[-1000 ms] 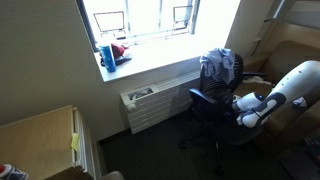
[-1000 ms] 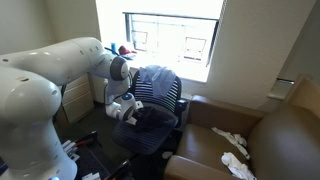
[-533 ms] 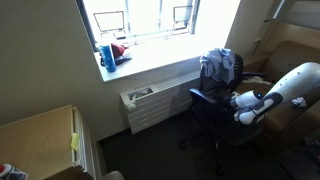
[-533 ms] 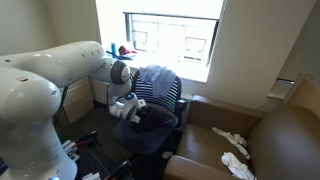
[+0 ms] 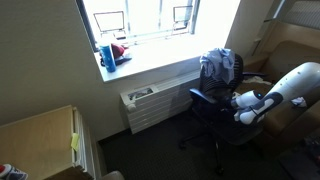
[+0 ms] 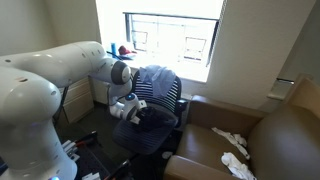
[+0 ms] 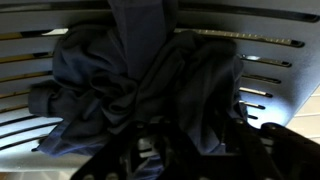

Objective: Put the cloth on the head rest

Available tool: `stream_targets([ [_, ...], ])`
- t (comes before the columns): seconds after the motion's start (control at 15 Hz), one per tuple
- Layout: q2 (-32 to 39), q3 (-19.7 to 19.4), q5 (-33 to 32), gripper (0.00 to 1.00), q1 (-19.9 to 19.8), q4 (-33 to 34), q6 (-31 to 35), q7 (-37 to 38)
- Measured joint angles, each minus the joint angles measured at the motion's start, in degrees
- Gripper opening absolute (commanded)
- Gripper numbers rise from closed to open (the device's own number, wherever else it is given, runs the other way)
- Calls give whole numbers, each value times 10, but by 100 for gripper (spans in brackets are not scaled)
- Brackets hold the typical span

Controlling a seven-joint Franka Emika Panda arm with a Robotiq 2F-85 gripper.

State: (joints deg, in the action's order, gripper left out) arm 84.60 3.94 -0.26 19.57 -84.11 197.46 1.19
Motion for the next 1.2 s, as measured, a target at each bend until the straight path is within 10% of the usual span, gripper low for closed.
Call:
stream_targets([
  [0.8,-113,17,-38,1,-45,-5,-131,-19],
  [1.2,-269,-46,-29,1,-5,-107,1,-18],
])
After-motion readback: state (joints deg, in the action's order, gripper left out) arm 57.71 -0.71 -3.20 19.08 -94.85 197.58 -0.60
